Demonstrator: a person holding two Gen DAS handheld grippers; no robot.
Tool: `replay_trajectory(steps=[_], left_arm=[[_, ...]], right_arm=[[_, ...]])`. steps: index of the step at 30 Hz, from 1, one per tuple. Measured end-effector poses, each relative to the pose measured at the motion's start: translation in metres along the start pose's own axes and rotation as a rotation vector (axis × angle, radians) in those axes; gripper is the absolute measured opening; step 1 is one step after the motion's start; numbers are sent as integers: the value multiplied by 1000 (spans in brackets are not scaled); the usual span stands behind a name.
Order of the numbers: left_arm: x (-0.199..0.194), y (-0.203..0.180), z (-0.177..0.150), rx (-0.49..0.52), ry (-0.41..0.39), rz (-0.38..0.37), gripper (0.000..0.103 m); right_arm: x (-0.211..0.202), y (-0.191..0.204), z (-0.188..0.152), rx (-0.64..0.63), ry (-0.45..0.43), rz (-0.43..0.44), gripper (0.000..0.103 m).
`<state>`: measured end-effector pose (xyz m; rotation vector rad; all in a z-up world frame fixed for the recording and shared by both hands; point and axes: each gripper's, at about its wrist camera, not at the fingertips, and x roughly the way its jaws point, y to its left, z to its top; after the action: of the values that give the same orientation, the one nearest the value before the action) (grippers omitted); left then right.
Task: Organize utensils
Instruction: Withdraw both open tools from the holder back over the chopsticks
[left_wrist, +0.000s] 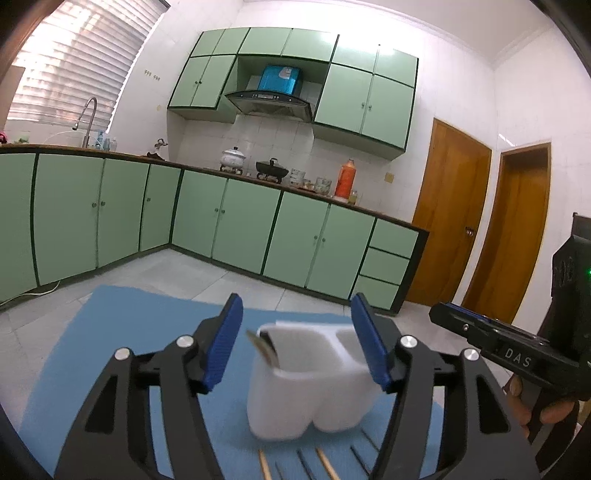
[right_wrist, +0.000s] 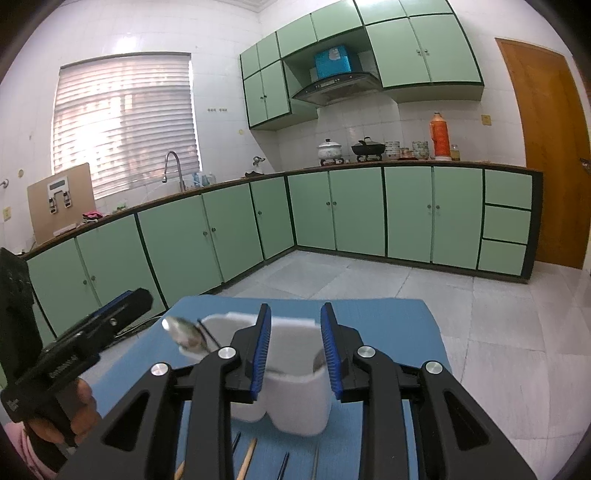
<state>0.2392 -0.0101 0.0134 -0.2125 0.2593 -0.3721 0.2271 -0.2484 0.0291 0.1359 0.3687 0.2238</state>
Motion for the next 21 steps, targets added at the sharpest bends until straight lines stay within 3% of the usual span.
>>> replay_trajectory(steps=[10, 15, 21], left_arm=[[-61, -7, -36, 31, 93, 46, 75], [-87, -5, -55, 27, 123, 76, 88], [-109, -1, -71, 23, 172, 92, 94]], right_arm=[[-48, 8, -41, 13, 20, -13, 37], [-69, 11, -64, 15, 39, -35, 56], [-87, 11, -96, 17, 69, -85, 73]])
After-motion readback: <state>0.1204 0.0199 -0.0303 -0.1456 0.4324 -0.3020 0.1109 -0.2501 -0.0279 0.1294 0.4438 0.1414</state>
